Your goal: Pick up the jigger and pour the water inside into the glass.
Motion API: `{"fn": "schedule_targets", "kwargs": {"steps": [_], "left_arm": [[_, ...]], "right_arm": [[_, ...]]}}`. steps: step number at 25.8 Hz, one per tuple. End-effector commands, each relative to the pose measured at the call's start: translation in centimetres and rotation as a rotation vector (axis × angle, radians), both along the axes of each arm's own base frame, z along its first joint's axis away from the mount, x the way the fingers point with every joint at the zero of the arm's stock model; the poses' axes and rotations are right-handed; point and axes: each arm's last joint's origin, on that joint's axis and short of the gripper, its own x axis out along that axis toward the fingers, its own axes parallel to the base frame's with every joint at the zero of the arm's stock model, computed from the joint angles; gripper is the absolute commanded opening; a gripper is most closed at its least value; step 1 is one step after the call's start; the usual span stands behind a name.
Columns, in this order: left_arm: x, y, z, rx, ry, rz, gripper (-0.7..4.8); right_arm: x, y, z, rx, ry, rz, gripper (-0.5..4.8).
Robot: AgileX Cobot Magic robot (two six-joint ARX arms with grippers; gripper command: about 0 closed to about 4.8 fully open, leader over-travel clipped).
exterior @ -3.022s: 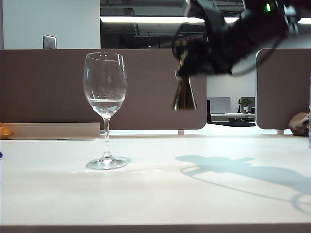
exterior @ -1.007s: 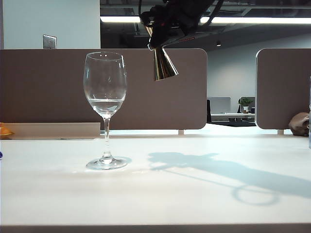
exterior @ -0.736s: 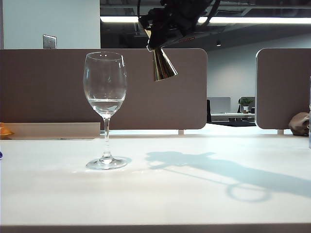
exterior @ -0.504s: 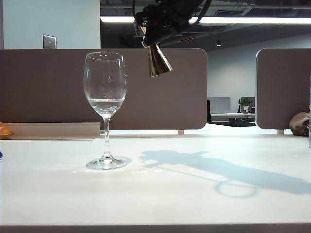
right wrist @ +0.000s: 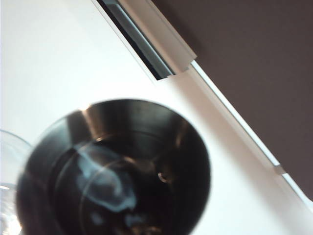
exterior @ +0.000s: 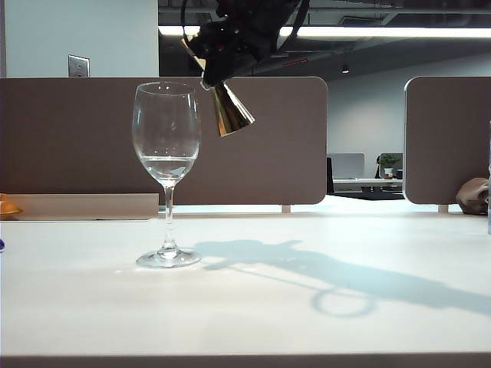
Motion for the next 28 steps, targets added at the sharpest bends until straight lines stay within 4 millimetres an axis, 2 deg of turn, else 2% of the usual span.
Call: {"fn": "schedule_targets", "kwargs": {"steps": [1,28], "left_arm": [[0.0,0.0,0.4,0.005,-0.026,0.003,-0.06],[0.0,0.0,0.4,0.004,-0.025,0.003,-0.06]], "right_arm": [[-0.2,0.1,0.6,-0.037,-0.072,-0.01,-0.01],[-1.4,1.3,0.5,-0.256,-0.193,-0.014,-0.01]]}}
